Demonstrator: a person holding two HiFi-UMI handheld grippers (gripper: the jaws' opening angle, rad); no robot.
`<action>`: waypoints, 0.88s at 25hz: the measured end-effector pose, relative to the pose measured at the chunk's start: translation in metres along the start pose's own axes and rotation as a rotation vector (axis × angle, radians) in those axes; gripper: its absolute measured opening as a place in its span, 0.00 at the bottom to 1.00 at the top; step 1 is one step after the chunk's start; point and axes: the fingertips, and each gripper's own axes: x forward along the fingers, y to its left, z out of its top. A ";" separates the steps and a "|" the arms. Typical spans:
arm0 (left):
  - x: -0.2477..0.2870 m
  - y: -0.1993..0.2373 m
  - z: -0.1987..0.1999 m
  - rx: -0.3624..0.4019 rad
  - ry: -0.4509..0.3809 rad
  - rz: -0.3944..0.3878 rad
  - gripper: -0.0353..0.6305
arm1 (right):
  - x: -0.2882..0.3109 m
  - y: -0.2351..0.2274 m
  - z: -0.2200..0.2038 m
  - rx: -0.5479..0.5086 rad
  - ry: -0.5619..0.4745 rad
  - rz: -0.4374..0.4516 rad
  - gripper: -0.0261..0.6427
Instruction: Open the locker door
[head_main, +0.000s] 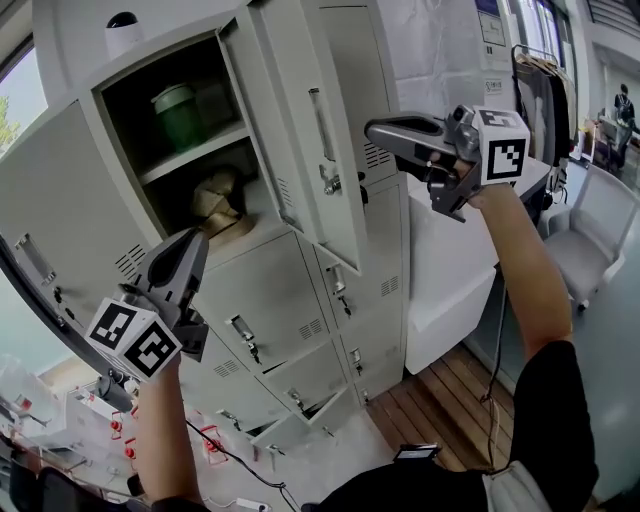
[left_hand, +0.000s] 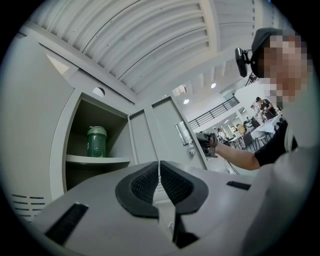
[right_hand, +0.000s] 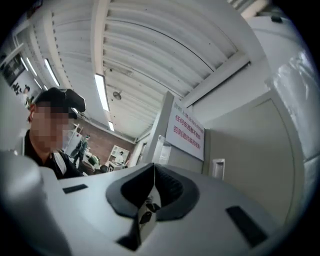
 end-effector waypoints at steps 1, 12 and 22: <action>-0.001 -0.001 0.000 0.001 -0.004 -0.001 0.09 | 0.000 0.007 0.002 -0.036 0.013 -0.032 0.06; -0.017 -0.033 0.012 0.087 -0.073 -0.024 0.09 | 0.002 0.078 -0.007 -0.251 0.031 -0.259 0.06; -0.051 -0.075 -0.047 0.066 -0.097 0.018 0.09 | 0.014 0.128 -0.092 -0.356 0.086 -0.324 0.06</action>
